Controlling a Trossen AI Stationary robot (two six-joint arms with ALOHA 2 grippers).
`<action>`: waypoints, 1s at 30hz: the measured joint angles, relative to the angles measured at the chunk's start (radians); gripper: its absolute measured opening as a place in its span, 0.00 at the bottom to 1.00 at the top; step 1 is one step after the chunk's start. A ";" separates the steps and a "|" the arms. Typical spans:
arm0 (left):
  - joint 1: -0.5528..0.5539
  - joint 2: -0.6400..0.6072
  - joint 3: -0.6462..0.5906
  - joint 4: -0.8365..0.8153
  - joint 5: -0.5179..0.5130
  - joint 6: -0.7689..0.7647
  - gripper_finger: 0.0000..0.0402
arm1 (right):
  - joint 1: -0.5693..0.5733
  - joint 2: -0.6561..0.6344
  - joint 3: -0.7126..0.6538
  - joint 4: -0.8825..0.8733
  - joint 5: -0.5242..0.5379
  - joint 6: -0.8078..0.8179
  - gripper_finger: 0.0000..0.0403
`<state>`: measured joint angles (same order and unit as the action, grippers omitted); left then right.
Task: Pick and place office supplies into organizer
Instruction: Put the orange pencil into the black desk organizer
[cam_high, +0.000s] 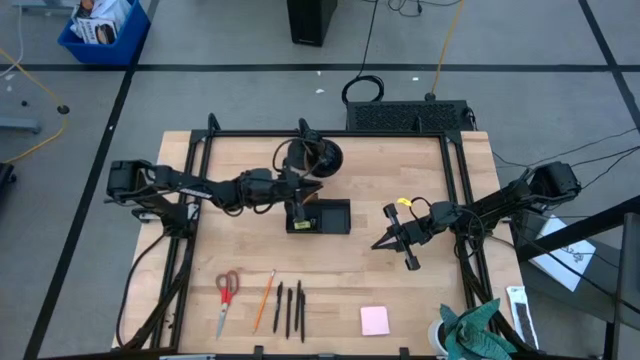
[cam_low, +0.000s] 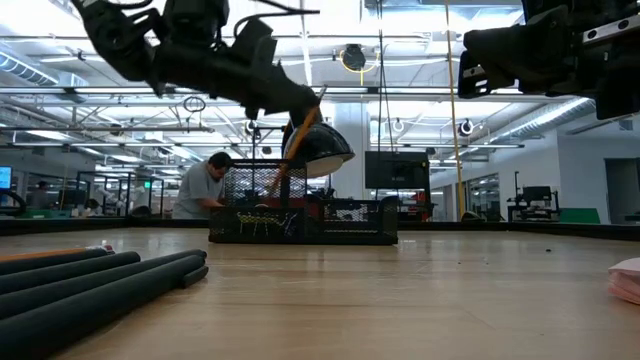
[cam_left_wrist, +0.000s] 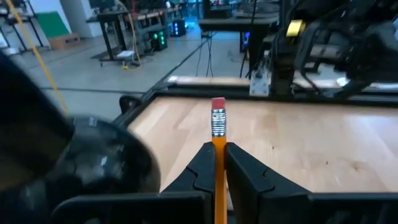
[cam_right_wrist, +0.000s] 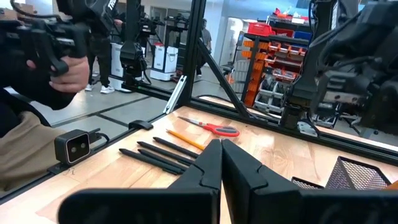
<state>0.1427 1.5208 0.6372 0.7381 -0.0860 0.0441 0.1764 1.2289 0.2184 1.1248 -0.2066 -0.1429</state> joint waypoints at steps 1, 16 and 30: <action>0.004 0.000 -0.011 0.000 0.001 -0.005 0.06 | 0.000 0.000 0.000 0.000 0.000 0.000 0.00; 0.007 0.000 -0.144 0.179 0.005 -0.036 0.06 | 0.000 0.000 0.000 0.000 0.000 -0.017 0.00; 0.007 -0.001 -0.143 0.072 0.008 -0.002 0.06 | 0.000 0.000 0.000 0.000 0.000 -0.026 0.00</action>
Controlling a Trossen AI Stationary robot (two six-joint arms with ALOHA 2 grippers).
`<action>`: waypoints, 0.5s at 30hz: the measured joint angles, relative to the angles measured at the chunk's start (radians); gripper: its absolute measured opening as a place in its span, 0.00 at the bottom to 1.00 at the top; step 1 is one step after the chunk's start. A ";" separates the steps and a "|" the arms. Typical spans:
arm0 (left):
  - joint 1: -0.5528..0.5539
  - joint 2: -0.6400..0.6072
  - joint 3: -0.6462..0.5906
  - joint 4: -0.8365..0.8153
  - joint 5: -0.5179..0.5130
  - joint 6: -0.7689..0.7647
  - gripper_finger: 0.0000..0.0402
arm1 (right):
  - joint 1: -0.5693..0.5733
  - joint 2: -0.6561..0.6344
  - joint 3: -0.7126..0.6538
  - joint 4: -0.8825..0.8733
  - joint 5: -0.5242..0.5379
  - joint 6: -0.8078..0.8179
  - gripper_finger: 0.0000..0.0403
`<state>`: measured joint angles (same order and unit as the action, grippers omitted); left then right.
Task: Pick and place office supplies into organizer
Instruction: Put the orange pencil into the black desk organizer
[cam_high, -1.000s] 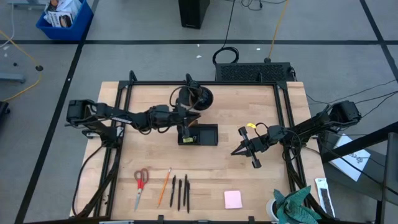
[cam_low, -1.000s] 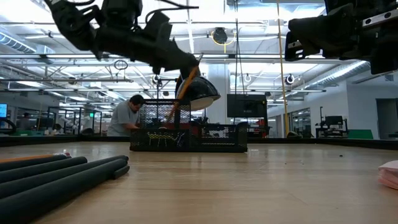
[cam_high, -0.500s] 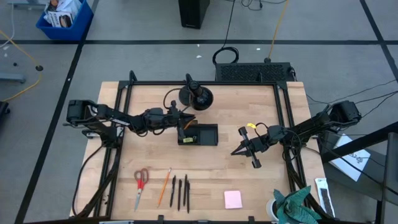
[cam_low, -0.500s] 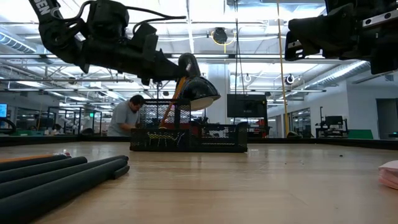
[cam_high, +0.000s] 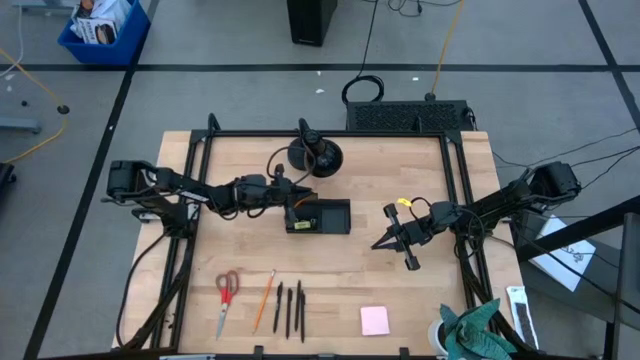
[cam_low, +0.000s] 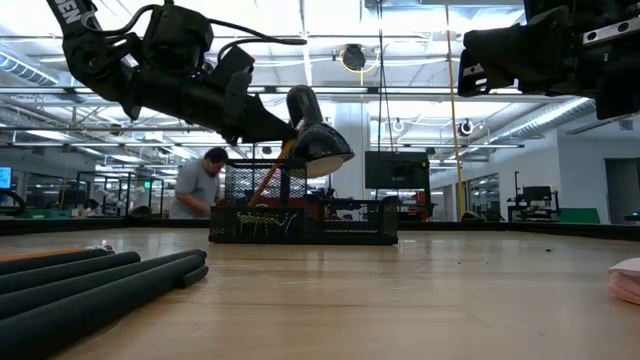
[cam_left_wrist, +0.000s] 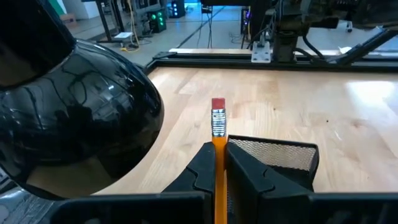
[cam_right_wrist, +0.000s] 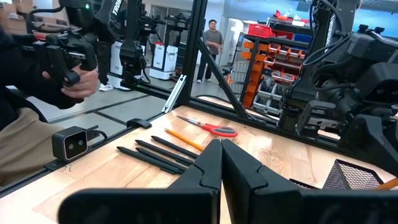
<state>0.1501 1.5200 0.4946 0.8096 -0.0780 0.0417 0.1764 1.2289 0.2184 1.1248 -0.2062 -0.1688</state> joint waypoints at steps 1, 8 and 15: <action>0.000 0.000 0.000 -0.003 0.000 0.006 0.06 | 0.000 0.000 0.000 0.000 0.000 0.000 0.00; -0.001 -0.001 0.002 -0.030 0.003 0.014 0.06 | 0.000 0.000 0.000 0.000 0.000 0.000 0.00; -0.001 -0.001 0.002 -0.052 0.003 0.029 0.06 | 0.000 0.000 0.000 0.000 0.000 0.000 0.00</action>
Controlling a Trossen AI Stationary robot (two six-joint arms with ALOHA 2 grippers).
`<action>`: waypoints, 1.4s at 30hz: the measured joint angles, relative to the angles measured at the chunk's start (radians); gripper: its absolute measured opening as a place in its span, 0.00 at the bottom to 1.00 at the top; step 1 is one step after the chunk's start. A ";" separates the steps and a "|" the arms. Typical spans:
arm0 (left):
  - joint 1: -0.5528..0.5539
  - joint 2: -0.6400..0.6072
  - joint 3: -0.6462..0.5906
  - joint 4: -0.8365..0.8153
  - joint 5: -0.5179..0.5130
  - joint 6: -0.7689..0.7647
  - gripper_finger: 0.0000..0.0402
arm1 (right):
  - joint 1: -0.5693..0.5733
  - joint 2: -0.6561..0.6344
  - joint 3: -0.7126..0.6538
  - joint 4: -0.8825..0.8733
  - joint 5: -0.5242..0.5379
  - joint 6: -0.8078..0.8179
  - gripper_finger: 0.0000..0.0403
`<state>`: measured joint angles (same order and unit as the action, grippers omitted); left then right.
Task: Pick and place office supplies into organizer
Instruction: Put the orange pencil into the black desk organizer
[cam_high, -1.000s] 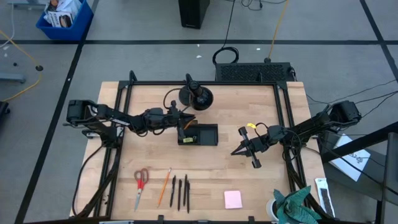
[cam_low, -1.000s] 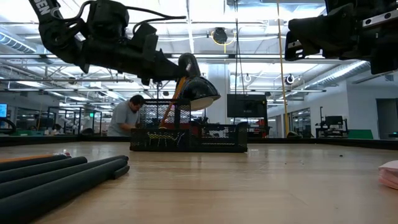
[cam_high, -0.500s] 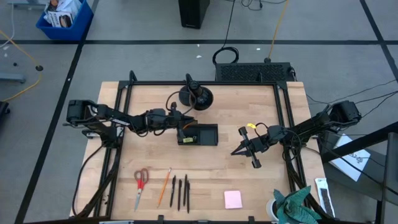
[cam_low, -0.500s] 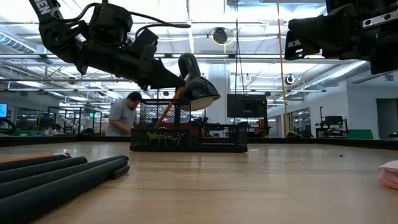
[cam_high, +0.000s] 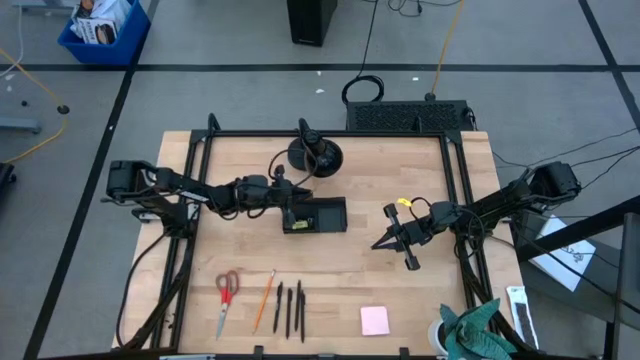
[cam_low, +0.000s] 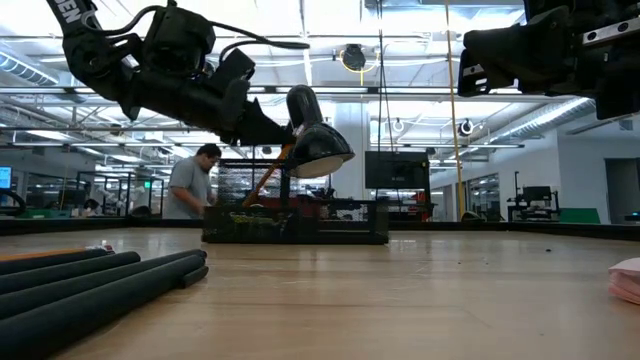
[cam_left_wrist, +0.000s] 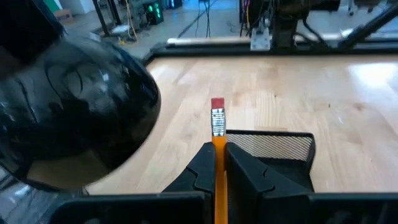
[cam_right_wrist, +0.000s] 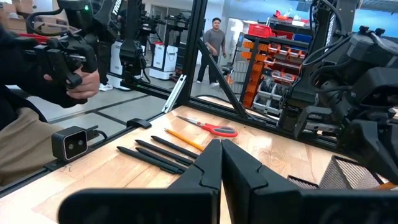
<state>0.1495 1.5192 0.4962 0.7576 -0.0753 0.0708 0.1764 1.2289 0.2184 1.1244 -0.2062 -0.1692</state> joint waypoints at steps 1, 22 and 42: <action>0.000 0.000 -0.001 -0.006 0.000 0.000 0.06 | 0.000 0.000 0.000 0.000 0.000 0.000 0.00; 0.001 0.001 -0.001 -0.017 0.024 -0.003 0.25 | 0.000 0.000 0.000 0.000 0.000 0.000 0.00; -0.319 -0.039 0.238 -0.658 -0.065 -0.238 0.28 | 0.000 0.000 0.000 -0.055 0.002 -0.002 0.00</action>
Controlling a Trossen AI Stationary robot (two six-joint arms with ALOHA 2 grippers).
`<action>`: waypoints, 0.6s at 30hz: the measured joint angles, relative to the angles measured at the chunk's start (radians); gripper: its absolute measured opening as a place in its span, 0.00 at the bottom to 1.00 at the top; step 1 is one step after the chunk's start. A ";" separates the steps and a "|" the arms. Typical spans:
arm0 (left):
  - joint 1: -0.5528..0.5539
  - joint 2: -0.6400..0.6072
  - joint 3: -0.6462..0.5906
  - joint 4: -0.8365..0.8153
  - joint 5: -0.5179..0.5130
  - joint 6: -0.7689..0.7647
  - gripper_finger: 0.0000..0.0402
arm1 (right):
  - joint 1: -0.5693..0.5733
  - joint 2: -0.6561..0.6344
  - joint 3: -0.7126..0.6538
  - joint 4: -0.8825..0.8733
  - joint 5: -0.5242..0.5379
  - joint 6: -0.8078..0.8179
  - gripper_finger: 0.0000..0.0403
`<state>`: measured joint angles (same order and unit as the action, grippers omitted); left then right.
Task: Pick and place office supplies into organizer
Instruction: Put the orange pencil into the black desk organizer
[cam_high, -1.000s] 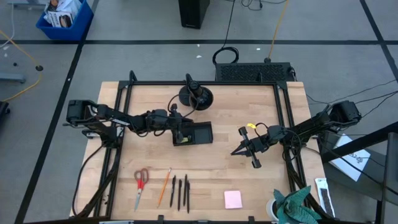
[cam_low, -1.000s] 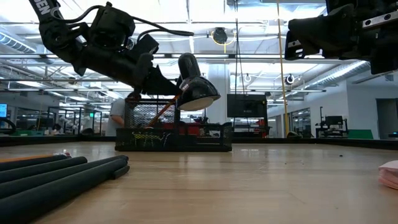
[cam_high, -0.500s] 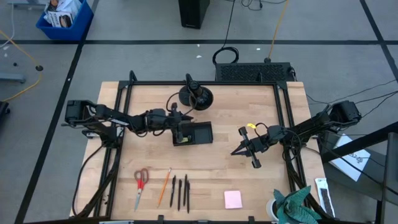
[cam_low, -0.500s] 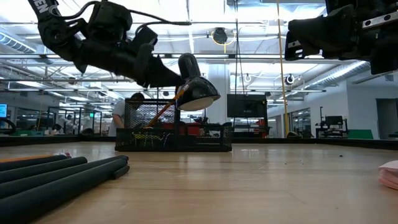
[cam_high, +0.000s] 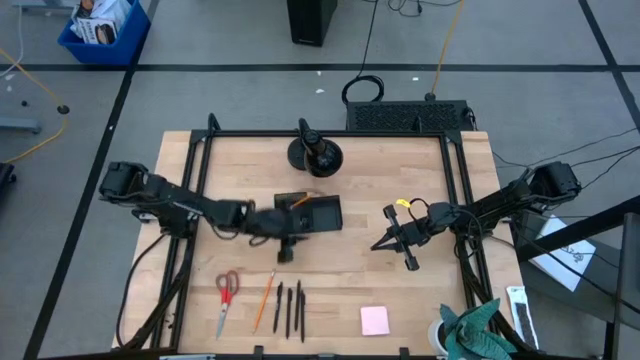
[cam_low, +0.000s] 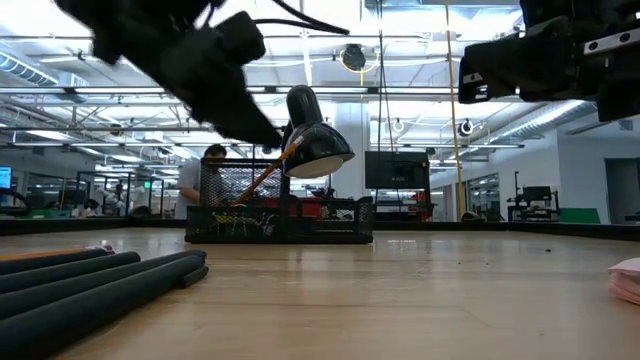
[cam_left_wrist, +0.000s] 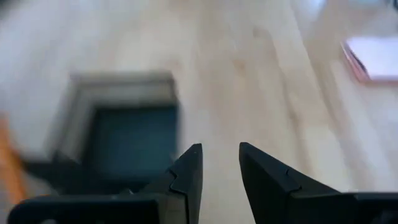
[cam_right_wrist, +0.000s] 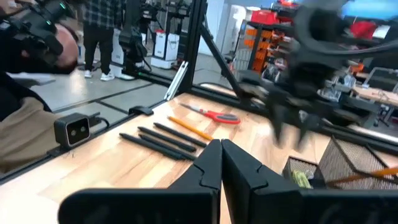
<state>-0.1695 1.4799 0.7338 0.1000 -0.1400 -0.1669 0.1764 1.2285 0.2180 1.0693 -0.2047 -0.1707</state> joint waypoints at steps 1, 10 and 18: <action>-0.040 0.000 0.031 -0.088 -0.025 -0.071 0.28 | 0.000 0.000 0.000 -0.005 0.000 0.001 0.00; -0.373 0.007 0.219 -0.509 -0.227 -0.735 0.28 | 0.000 0.000 0.000 0.001 0.001 0.024 0.00; -0.436 0.099 0.268 -0.688 -0.215 -1.066 0.28 | 0.000 0.000 0.000 0.027 0.002 0.032 0.00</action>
<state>-0.6050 1.5787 1.0019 -0.5876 -0.3555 -1.2325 0.1764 1.2285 0.2180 1.0966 -0.2031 -0.1387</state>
